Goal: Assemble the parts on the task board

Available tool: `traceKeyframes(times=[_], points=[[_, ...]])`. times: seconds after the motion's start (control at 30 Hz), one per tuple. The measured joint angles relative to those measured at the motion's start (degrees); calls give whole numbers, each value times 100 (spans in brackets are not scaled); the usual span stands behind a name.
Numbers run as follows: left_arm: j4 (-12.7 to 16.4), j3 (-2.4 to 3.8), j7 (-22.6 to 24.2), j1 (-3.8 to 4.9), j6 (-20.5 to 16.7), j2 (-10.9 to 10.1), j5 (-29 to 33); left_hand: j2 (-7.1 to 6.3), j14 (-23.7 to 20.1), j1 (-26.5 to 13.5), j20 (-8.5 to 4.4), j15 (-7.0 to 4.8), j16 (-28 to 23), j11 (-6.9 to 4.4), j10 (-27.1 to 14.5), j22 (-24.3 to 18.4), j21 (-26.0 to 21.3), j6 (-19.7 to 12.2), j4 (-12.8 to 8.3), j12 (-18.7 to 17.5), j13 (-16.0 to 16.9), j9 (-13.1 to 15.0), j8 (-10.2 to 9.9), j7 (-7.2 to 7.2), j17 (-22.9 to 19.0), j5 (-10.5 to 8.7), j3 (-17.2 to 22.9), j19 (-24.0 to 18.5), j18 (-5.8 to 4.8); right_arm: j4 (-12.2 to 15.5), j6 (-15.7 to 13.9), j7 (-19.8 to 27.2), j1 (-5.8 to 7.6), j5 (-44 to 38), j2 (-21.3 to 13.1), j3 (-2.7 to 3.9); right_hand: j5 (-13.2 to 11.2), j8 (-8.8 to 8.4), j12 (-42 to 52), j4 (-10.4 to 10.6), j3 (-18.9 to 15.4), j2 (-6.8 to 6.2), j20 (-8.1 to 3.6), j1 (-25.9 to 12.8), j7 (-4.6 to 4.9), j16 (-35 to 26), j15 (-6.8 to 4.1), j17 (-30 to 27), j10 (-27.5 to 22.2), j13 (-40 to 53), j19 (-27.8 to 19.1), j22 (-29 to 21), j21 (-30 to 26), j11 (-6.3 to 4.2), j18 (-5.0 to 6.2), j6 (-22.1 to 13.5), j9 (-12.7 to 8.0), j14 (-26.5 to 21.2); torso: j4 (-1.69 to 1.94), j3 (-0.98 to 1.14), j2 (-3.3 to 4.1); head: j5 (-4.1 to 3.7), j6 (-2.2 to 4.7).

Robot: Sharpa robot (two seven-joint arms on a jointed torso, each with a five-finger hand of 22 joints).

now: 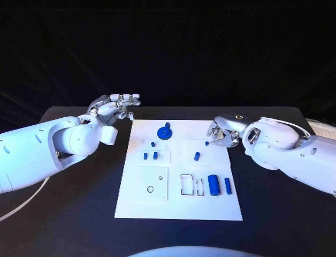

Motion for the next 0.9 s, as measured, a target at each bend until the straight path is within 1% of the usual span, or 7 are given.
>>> traceKeyframes(times=[0.13, 0.2, 0.5, 0.67, 0.7, 0.77, 0.9], points=[[94, -5, 94, -1, 1, -27, 297, 0, -22, 0, -20, 17, -34, -1, -40, -7, 0, 0, -17, 22, 10, 0, 0, 0, -32, 0, -17, -20, 1, -37, 84, -58, -1, -136, 85, -15, 0, 0, 0, -2, 64, -23, 0, -23, 0, -24, 0, -15, 0, -61, 0, 0, 0, 0, 1, 0, 0, 0, -1, 2, 3, -5, 4], [135, -8, 128, -2, 2, -41, 382, 0, -23, 0, -20, 17, -34, -1, -40, -7, 0, 0, -17, 23, 10, 0, 0, 0, -33, 0, -17, -20, 0, -72, 120, -77, -4, -186, 138, -26, 0, 0, 0, 9, 82, -41, 0, -41, 0, -24, 0, -23, 0, -94, 0, 0, -24, 0, 0, 0, 0, 0, -2, 8, 4, -4, 5], [278, -18, 192, -4, 5, -66, 508, 0, -44, 1, -20, -4, -62, 19, -61, -16, -23, -1, -33, 56, 16, 1, -1, -1, -96, 0, -33, -20, 0, -135, 226, -92, -44, -291, 272, -59, 0, 0, 0, -4, 174, -45, 0, -46, -12, -45, 0, -30, 0, -170, 0, -1, -24, 0, 0, 12, 0, 0, -2, 15, 4, 12, -10], [321, -21, 205, -5, 5, -70, 507, 0, -65, 1, -20, 15, -62, 0, -82, -22, -44, -21, -49, 88, 26, 1, -2, 19, -127, 0, -49, -20, 1, -118, 272, -92, -51, -324, 286, -58, 0, 0, 0, -29, 264, -45, 0, -46, -23, -45, 0, -30, 0, -237, 0, -1, -24, 0, 0, 83, 1, 0, -2, 15, 4, 29, -29], [323, -21, 206, -5, 5, -72, 507, 0, -65, 1, -20, 15, -62, 0, -82, -25, -44, -21, -49, 88, 28, 1, -2, 19, -134, 0, -49, -20, 0, -114, 279, -92, -51, -329, 286, -57, 0, 0, 0, -33, 283, -45, 0, -46, -24, -45, 0, -30, 21, -255, 0, -1, -24, 18, 0, 85, 4, 0, -3, 16, 4, 32, -31], [331, -21, 207, -5, 5, -77, 504, 0, -71, 1, -20, 8, -61, 20, -102, -29, -44, -41, -49, 117, 33, 1, -2, -1, -141, 0, -49, -20, 1, -106, 298, -92, -51, -339, 289, -55, 0, 0, 0, -58, 339, -45, -14, -46, -39, -45, 0, -30, 57, -293, -14, -2, -24, -17, 1, 142, 15, 0, -4, 18, 4, 37, -35], [346, -22, 207, -5, 4, -84, 500, 0, -72, 1, -20, 8, -61, 20, -102, -29, -44, -41, -90, 121, 33, -4, -2, -1, -153, 0, -56, -20, 1, -110, 326, -92, -51, -359, 298, -50, 0, 0, 0, -103, 467, -45, -22, -46, -66, -45, -1, -30, 158, -358, -22, -2, -24, -32, 1, 249, 43, 0, -6, 18, 3, 41, -42]])
